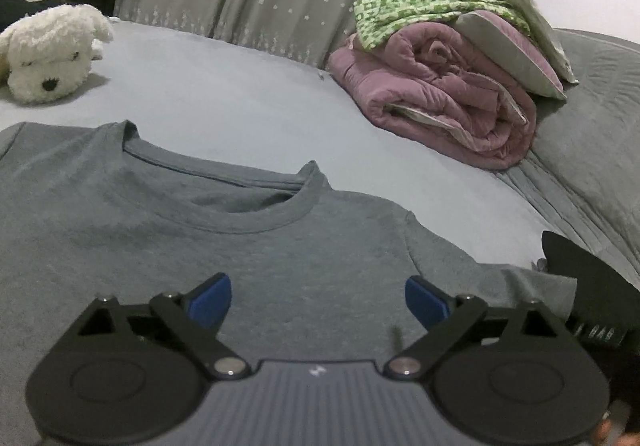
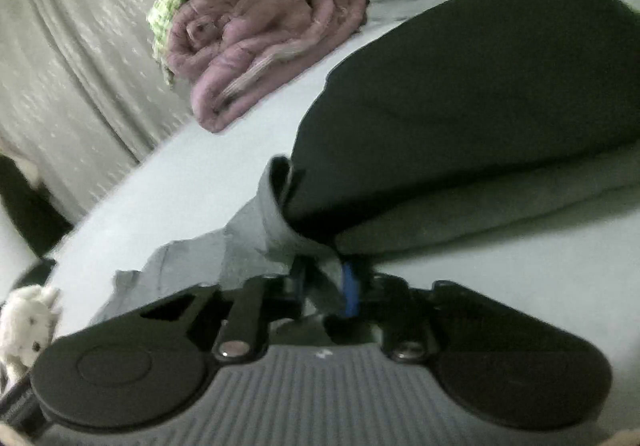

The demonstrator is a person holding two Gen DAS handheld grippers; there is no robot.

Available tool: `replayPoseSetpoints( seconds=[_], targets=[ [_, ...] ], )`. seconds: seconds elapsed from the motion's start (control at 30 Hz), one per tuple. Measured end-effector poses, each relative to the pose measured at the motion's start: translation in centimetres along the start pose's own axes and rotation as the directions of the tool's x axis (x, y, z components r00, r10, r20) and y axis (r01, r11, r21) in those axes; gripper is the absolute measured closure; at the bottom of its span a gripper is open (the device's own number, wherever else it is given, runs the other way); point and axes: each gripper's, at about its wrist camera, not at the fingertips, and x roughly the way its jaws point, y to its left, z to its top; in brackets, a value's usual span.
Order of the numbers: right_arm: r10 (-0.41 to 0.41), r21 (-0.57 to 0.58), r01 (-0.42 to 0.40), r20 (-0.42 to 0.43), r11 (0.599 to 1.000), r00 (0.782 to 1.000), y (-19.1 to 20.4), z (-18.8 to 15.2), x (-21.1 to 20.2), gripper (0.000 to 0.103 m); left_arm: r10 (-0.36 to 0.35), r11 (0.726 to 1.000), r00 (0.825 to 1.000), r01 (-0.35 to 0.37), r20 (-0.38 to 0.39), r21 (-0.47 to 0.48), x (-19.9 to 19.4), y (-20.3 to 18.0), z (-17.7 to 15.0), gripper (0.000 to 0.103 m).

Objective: Fold clothes
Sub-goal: 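Grasp the t-shirt shoulder edge with the left gripper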

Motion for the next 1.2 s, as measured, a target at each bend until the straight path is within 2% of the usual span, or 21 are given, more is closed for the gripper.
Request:
replayPoseSetpoints(
  seconds=[0.03, 0.07, 0.2, 0.33, 0.4, 0.5, 0.6, 0.63, 0.7, 0.77, 0.8, 0.83, 0.87, 0.93, 1.0, 1.03, 1.1, 1.2],
  targets=[
    [0.029, -0.007, -0.029, 0.004, 1.0, 1.0, 0.2, 0.3, -0.3, 0.093, -0.003, 1.0, 1.0, 0.003, 0.001, -0.007, 0.0, 0.1, 0.0, 0.008],
    [0.048, -0.018, -0.048, 0.007, 0.999, 0.999, 0.5, 0.5, -0.6, 0.092, -0.006, 1.0, 1.0, 0.006, 0.001, -0.013, -0.1, 0.2, 0.1, 0.009],
    [0.022, -0.152, -0.016, 0.041, 0.988, 0.999, 2.8, -0.1, -1.5, 0.092, -0.041, 0.999, 0.999, 0.04, -0.007, -0.035, -0.4, 0.6, 0.3, 0.015],
    [0.033, -0.297, -0.008, 0.078, 0.955, 0.996, 5.4, -0.8, -2.0, 0.092, -0.13, 0.989, 0.991, 0.128, -0.018, -0.075, -0.7, 1.4, 0.8, 0.019],
    [0.07, -0.344, -0.039, 0.076, 0.938, 0.995, 6.3, -1.4, -2.3, 0.092, -0.185, 0.977, 0.983, 0.182, -0.017, -0.112, -0.8, 1.8, 1.0, 0.019],
    [0.197, -0.362, -0.186, -0.008, 0.913, 0.98, 7.2, -2.2, -1.5, 0.092, -0.243, 0.959, 0.97, 0.237, -0.019, -0.158, -0.7, 2.2, 1.1, 0.019],
    [0.298, -0.347, -0.332, -0.15, 0.877, 0.943, 7.7, -3.0, 0.0, 0.091, -0.274, 0.945, 0.962, 0.267, -0.014, -0.189, -0.5, 2.5, 1.1, 0.019],
    [0.316, -0.337, -0.367, -0.195, 0.867, 0.928, 7.7, -3.3, 0.5, 0.084, -0.281, 0.942, 0.96, 0.274, -0.011, -0.192, -0.6, 2.6, 1.1, 0.019],
    [0.327, -0.334, -0.404, -0.264, 0.851, 0.907, 7.9, -3.4, 1.0, 0.083, -0.286, 0.941, 0.958, 0.278, -0.012, -0.194, -0.5, 2.6, 1.1, 0.019],
    [0.351, -0.334, -0.427, -0.264, 0.84, 0.898, 7.7, -2.7, 0.2, 0.079, -0.276, 0.945, 0.961, 0.268, -0.019, -0.189, -0.3, 2.5, 1.0, 0.019],
    [0.366, -0.323, -0.431, -0.242, 0.843, 0.898, 7.4, -2.1, -0.5, 0.073, -0.271, 0.947, 0.962, 0.263, -0.024, -0.185, -0.2, 2.5, 1.0, 0.019],
    [0.371, -0.308, -0.423, -0.214, 0.852, 0.903, 6.9, -1.4, -1.1, 0.054, -0.265, 0.95, 0.964, 0.256, -0.027, -0.177, -0.2, 2.4, 1.0, 0.019],
    [0.362, -0.297, -0.402, -0.181, 0.866, 0.914, 6.2, -0.6, -1.5, 0.046, -0.261, 0.953, 0.965, 0.253, -0.027, -0.166, -0.3, 2.2, 1.1, 0.019],
    [0.333, -0.277, -0.354, -0.121, 0.893, 0.935, 4.8, 0.9, -2.3, 0.047, -0.257, 0.958, 0.966, 0.251, -0.027, -0.137, -0.5, 1.8, 1.3, 0.019],
    [0.257, -0.267, -0.274, -0.095, 0.924, 0.962, 3.5, 2.3, -2.6, 0.046, -0.254, 0.964, 0.966, 0.25, -0.037, -0.094, -0.7, 1.0, 1.8, 0.019],
    [0.24, -0.261, -0.255, -0.088, 0.931, 0.967, 2.9, 2.8, -2.8, 0.046, -0.253, 0.966, 0.967, 0.25, -0.042, -0.072, -0.8, 0.6, 2.0, 0.019],
    [0.235, -0.26, -0.25, -0.088, 0.932, 0.968, 1.6, 3.9, -3.2, 0.046, -0.265, 0.964, 0.962, 0.263, -0.073, -0.035, -0.5, -0.6, 2.6, 0.019],
    [0.254, -0.316, -0.284, -0.132, 0.905, 0.958, 0.4, 4.5, -3.7, 0.042, -0.295, 0.954, 0.945, 0.299, -0.145, 0.011, 0.4, -2.8, 3.7, 0.019]
  ],
)
